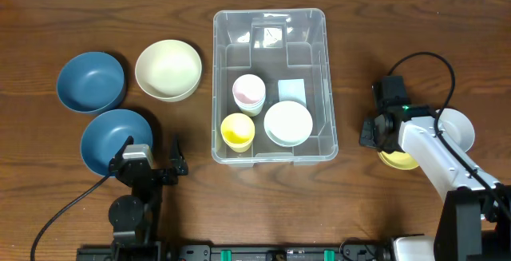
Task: Pack container
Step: 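Lower the right gripper onto the yellow bowl rim and close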
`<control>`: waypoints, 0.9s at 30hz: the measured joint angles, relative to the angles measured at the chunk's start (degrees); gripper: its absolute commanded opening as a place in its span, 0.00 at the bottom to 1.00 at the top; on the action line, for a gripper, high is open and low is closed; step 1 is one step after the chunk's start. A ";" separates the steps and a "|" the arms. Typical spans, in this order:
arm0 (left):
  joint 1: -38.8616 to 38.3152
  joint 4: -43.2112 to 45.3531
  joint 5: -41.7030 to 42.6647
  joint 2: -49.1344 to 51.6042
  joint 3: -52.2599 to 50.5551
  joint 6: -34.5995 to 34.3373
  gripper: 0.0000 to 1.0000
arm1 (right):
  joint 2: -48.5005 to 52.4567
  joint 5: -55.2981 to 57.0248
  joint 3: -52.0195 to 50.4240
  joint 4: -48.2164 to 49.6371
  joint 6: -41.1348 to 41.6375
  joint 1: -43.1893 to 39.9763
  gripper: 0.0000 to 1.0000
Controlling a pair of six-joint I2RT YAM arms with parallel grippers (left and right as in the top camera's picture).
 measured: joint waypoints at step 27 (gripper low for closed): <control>0.00 0.00 0.00 0.00 0.00 0.00 0.98 | 0.02 1.75 0.00 0.52 -1.09 0.81 0.23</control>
